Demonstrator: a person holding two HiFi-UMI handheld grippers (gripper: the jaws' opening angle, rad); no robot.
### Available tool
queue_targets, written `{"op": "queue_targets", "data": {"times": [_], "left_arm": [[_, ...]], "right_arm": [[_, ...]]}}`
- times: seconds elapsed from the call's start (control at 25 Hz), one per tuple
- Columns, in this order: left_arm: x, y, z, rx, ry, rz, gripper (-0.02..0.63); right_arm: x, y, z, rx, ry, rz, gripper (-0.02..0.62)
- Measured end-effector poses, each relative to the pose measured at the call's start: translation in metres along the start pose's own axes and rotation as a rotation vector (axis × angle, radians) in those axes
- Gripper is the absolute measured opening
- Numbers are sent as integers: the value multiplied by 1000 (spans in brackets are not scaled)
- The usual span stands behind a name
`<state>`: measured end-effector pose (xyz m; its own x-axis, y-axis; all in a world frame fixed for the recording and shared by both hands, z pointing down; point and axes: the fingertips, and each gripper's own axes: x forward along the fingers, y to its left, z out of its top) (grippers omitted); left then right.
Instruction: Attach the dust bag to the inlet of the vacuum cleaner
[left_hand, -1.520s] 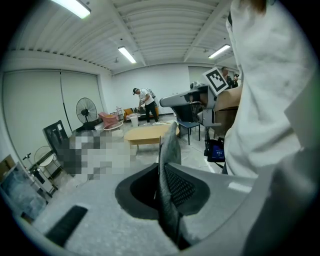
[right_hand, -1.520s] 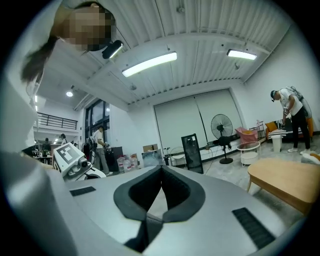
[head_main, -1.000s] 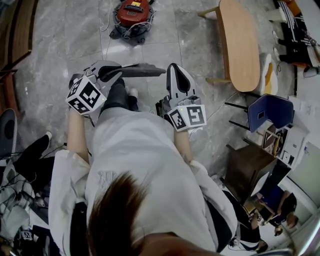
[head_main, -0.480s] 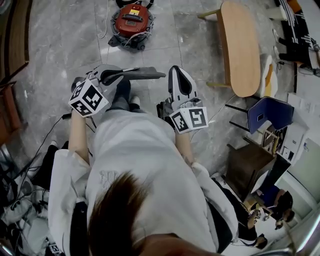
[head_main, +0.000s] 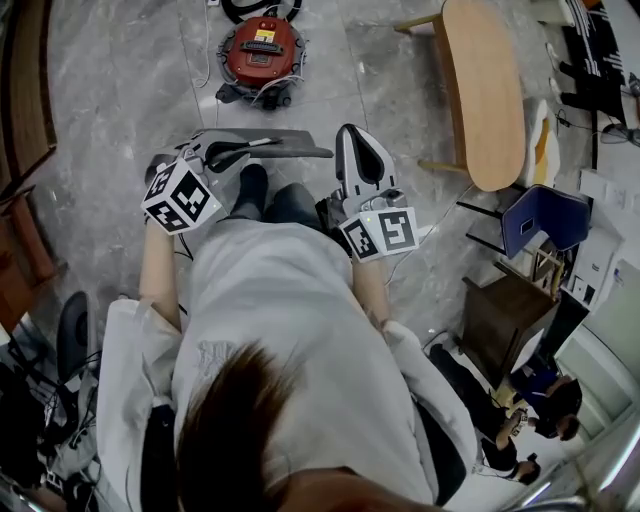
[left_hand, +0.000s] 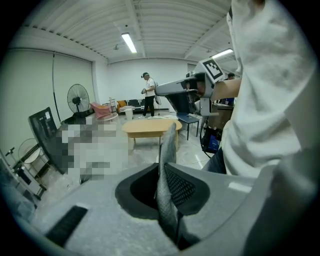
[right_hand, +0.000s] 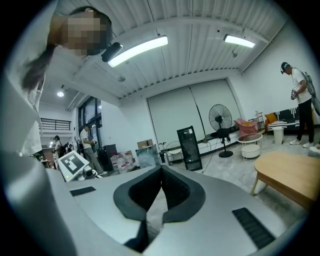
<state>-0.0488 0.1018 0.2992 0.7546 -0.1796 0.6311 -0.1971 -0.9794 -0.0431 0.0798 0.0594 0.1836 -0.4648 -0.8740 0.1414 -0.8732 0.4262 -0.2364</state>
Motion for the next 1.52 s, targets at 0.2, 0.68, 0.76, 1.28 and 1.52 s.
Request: {"op": "queue_targets", "data": {"times": [0.2, 0.68, 0.76, 1.28, 1.52], "left_arm": [[7, 4, 0, -19, 1, -29, 37], [30, 30, 19, -72, 7, -3, 37], [36, 34, 25, -90, 7, 12, 37], [75, 73, 38, -149, 4, 96, 37], [81, 81, 33, -163, 25, 96, 37]], "right_arm": [[6, -9, 0, 11, 16, -14, 0], [37, -59, 22, 10, 15, 26, 0], [43, -73, 29, 3, 20, 42, 0], [88, -121, 28, -40, 73, 185, 2], [96, -107, 10, -82, 147, 265, 2]]}}
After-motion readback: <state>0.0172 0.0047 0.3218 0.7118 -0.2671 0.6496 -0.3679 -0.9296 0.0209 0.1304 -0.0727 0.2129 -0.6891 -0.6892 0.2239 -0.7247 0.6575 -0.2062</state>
